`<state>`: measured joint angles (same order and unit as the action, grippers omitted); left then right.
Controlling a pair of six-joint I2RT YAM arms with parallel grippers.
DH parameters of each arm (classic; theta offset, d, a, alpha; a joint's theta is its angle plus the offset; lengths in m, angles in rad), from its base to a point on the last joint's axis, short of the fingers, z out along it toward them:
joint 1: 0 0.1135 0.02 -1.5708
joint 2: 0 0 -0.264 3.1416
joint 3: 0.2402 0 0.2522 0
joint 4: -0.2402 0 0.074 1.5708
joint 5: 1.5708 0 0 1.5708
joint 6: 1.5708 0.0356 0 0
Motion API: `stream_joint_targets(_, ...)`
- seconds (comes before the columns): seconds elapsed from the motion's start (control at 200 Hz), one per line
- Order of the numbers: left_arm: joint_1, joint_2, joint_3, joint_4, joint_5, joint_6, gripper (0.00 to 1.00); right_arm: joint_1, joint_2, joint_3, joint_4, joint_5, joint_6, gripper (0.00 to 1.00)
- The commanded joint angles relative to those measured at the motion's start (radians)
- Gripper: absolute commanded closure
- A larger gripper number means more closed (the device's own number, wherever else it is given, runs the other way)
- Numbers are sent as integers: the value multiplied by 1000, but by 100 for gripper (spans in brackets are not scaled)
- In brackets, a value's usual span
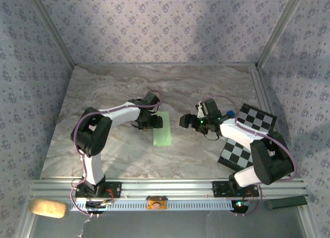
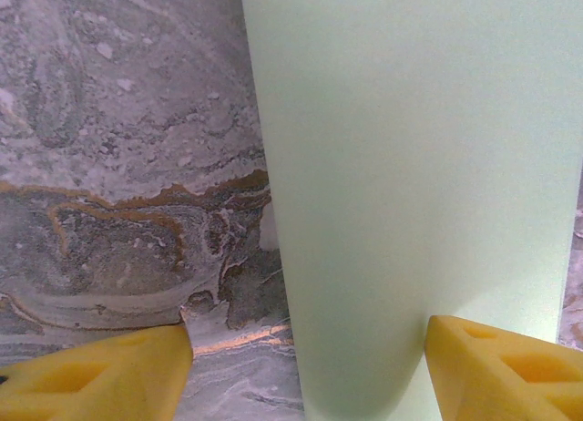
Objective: Fold a paper plane with a square sheet of paper (pick it up from the middle)
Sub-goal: First fold the square sheet of paper in half at the center of the table.
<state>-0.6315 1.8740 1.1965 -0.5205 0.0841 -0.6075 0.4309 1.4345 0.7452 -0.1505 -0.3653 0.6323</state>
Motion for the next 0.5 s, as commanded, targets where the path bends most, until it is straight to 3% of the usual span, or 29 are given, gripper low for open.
stream_joint_targets(0.0,-2,73,-12,32,-26,37,29,6,16,29,-13,-23,4,12)
stream_joint_targets(0.165,-1,76,-14,30,-27,32,29,9,51,32,42,-119,4,24)
stream_joint_targets(0.285,-2,75,-15,30,-28,32,29,19,111,53,79,-188,8,44)
stream_joint_targets(0.405,-2,73,-18,29,-30,29,29,41,155,84,83,-176,24,61)
stream_joint_targets(0.5,-2,73,-20,30,-33,24,29,52,171,99,70,-143,29,64)
